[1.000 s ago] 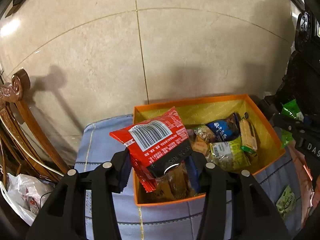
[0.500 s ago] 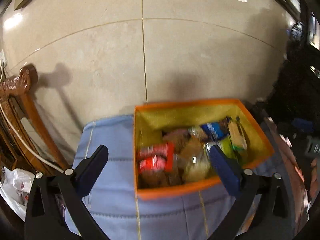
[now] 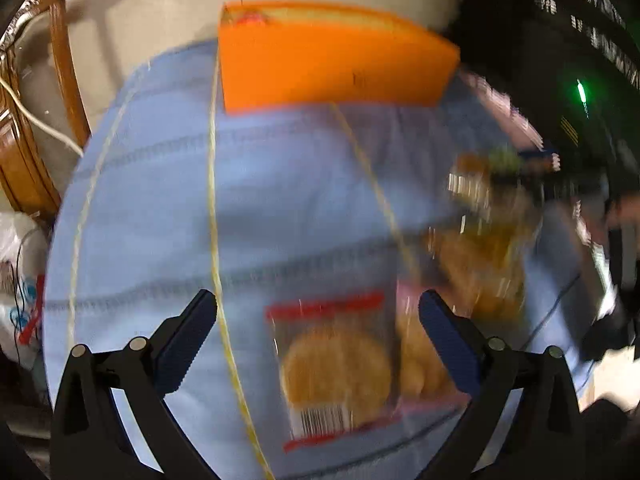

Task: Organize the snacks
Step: 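Grasp a round cookie pack with the left gripper while the right grasps a bread loaf pack, then carry the bread loaf pack into the orange box with the right gripper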

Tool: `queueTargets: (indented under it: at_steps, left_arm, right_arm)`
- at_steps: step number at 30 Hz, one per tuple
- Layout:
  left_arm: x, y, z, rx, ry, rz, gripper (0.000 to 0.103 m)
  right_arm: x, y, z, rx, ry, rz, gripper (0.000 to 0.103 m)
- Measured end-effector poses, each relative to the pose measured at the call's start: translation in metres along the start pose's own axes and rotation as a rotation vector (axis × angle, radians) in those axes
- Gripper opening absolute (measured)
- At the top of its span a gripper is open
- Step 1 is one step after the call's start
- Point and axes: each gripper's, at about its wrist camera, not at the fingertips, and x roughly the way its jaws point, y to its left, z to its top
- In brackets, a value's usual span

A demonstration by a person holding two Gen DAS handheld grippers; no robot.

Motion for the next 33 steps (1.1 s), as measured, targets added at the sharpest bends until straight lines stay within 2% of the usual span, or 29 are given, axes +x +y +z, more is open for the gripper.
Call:
queueTargets:
  at_steps: [3, 5, 8, 10, 11, 12, 15, 17, 20, 22, 25, 30, 33]
  left_arm:
    - [0.011, -0.007, -0.021, 0.014, 0.001, -0.005, 0.099]
    - [0.020, -0.012, -0.032, 0.031, 0.011, 0.024, 0.099]
    - [0.033, -0.010, -0.040, 0.015, 0.022, 0.038, 0.099]
    - [0.038, -0.011, -0.042, 0.038, -0.013, 0.086, 0.099]
    - [0.041, -0.012, -0.041, 0.055, -0.009, 0.107, 0.099]
    - [0.041, -0.013, -0.042, 0.069, -0.015, 0.113, 0.099]
    - [0.041, -0.013, -0.040, 0.059, -0.011, 0.116, 0.097]
    - [0.032, -0.018, -0.044, 0.071, -0.053, 0.105, 0.071]
    - [0.030, -0.016, -0.045, 0.048, -0.039, 0.083, 0.071]
    - [0.031, -0.019, -0.044, 0.073, -0.035, 0.099, 0.071]
    - [0.023, -0.013, -0.040, 0.020, -0.056, 0.056, 0.071]
    - [0.004, -0.010, -0.023, 0.062, -0.091, 0.115, 0.071]
    - [-0.011, -0.004, 0.003, 0.049, -0.129, 0.128, 0.071]
  right_arm:
    - [0.009, 0.005, 0.005, -0.034, -0.009, 0.037, 0.099]
    - [0.018, 0.009, 0.011, -0.051, -0.004, 0.082, 0.099]
    - [0.031, 0.010, 0.012, -0.072, 0.017, 0.090, 0.099]
    - [0.041, 0.008, 0.010, -0.051, 0.045, 0.118, 0.099]
    - [0.044, 0.007, 0.009, -0.032, 0.051, 0.134, 0.097]
    - [0.045, 0.005, 0.008, -0.016, 0.051, 0.153, 0.086]
    - [0.042, 0.000, 0.003, 0.024, 0.039, 0.156, 0.075]
    - [0.038, 0.001, -0.001, 0.031, 0.049, 0.156, 0.073]
    - [0.032, -0.004, -0.006, 0.071, 0.036, 0.160, 0.072]
    - [0.025, -0.005, -0.007, 0.103, 0.022, 0.173, 0.072]
    - [0.011, -0.005, -0.005, 0.102, -0.010, 0.170, 0.072]
    - [-0.024, -0.007, 0.000, 0.116, -0.081, 0.169, 0.072]
    - [-0.047, -0.015, 0.015, 0.147, -0.142, 0.175, 0.072]
